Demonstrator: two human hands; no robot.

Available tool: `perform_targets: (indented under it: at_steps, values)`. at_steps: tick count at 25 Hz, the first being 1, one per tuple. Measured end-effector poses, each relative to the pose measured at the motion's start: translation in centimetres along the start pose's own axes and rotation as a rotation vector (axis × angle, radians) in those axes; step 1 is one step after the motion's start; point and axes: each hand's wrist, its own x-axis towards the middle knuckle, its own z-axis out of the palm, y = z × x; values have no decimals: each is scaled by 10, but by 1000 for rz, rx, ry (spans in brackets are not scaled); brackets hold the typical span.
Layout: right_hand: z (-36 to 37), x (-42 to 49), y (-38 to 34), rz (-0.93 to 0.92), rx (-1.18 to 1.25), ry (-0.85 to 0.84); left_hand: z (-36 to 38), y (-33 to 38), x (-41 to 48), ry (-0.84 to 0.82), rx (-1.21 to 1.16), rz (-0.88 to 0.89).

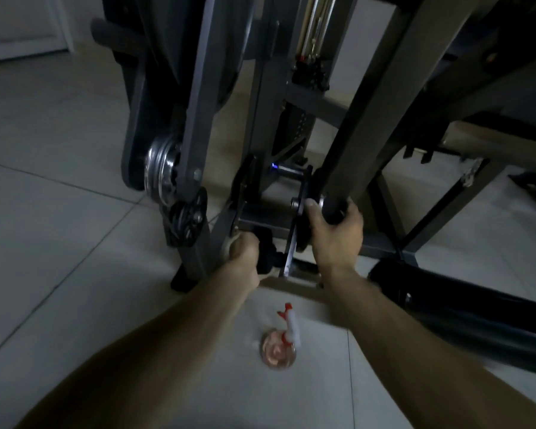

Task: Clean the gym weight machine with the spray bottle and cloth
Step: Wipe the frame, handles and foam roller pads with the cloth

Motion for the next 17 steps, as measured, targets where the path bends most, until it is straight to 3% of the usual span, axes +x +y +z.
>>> perform_targets:
  at_steps: [4, 9, 12, 17]
  values:
    - [-41, -62, 54, -64, -137, -154, -30, -26, -9, -80, -59, -220]
    - [-37, -90, 114, -76, -647, -434, -48, -50, 6, -42, 130, -276]
    - [-14, -97, 131, 67, -779, -715, -58, -60, -4, -45, 212, -316]
    - [-17, -118, 114, 138, -852, -709, -94, -69, -47, 21, 189, -461]
